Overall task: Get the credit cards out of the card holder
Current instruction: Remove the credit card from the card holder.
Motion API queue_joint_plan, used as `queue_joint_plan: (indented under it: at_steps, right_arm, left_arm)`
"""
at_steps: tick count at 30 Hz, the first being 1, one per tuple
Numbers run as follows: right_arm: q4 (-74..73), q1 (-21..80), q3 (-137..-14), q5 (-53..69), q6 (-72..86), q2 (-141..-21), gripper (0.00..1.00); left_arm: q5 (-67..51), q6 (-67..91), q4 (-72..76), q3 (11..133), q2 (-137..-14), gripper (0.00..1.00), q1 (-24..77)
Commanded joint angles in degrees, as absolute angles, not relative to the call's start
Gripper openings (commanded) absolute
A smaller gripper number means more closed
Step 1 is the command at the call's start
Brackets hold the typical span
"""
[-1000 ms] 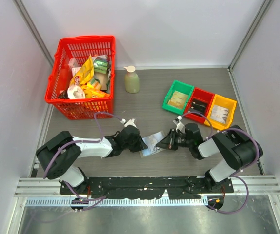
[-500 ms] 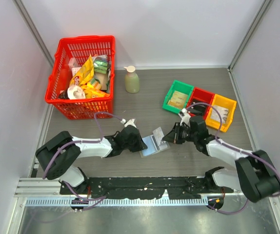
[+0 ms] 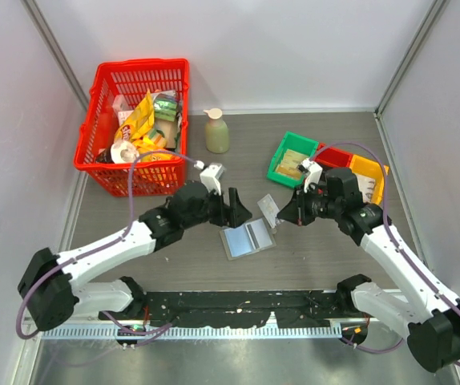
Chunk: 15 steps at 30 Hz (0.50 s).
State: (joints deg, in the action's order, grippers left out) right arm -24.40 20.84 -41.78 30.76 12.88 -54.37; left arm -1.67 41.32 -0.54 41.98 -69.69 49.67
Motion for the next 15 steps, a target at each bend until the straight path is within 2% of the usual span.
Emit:
queue_joint_plan:
  at_steps: [1,4,15]
  right_arm:
    - [-32.95,20.83,-48.67,38.22,7.04,-52.47,0.01]
    - [-34.79,20.74,-51.67,44.72,4.75,-52.64,0.01]
    - [-40.25,20.74,-57.39,53.78,-5.62,-55.19,0.01]
  left_arm:
    - [-12.37,25.68,-4.47,49.73,-66.27,0.82,46.76]
    - [-21.68,20.06,-6.5,53.86,-67.49,0.84,44.48]
    - [-49.55,12.3,-9.23,64.59,-75.84,0.68,40.17]
